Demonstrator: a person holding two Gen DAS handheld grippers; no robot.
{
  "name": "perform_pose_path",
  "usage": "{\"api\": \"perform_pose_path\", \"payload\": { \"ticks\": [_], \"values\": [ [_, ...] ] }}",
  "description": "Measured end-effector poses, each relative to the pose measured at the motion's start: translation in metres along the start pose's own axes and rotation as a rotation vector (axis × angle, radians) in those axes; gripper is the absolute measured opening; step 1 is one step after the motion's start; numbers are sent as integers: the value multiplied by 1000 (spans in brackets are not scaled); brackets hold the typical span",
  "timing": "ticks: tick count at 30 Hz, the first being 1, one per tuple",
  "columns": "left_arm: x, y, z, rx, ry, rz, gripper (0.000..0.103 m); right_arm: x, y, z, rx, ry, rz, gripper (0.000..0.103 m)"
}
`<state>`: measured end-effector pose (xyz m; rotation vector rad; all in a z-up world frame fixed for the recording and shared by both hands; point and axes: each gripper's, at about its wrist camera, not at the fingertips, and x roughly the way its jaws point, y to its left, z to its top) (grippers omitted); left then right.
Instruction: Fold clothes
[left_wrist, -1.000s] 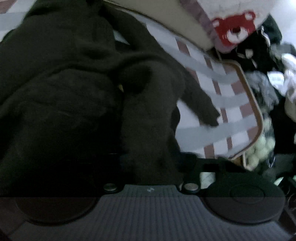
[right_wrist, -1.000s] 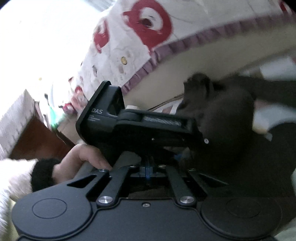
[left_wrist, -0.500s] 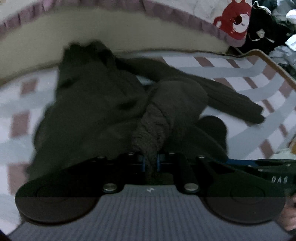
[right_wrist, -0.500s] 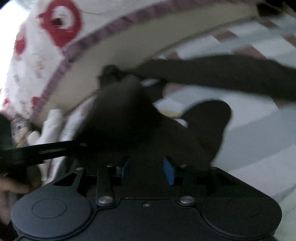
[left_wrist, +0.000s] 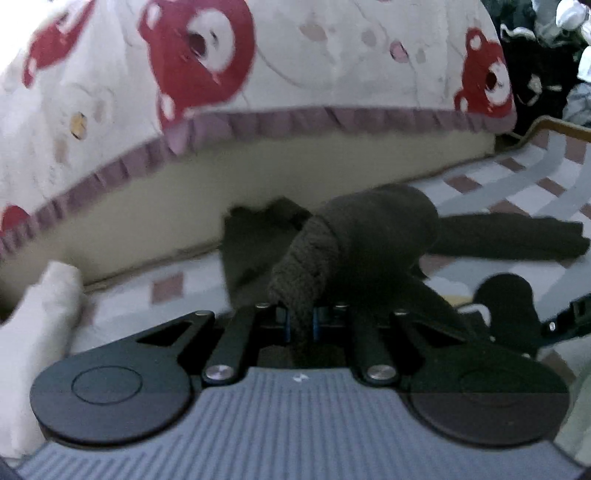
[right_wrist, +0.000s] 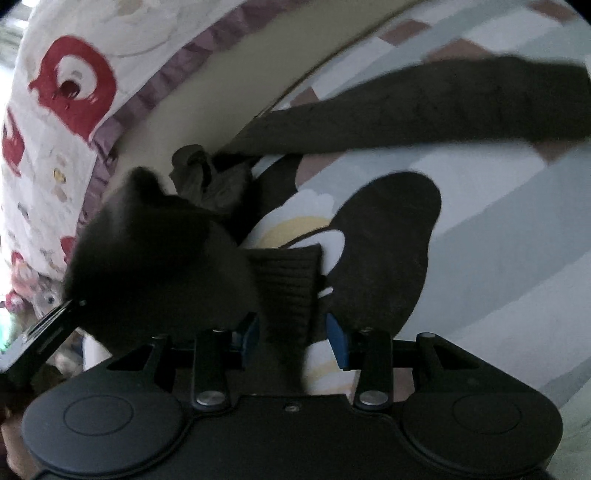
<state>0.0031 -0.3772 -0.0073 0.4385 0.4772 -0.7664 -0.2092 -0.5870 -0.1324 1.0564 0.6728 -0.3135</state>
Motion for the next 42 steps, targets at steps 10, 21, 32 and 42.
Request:
{"api": "perform_pose_path", "payload": {
  "ticks": [10,21,32,42],
  "values": [
    [-1,71,-10,-30,-27,179,9,18,0,-13,-18,3,-7,47],
    [-12,156,-45,-218,-44,353,9,28,5,-29,-68,-14,-12,58],
    [-13,219,-119,-325,29,446,9,64,47,-33,-323,-110,-105,91],
    [-37,235,-110,-205,-33,495,9,73,100,-51,-699,-198,-263,14]
  ]
}}
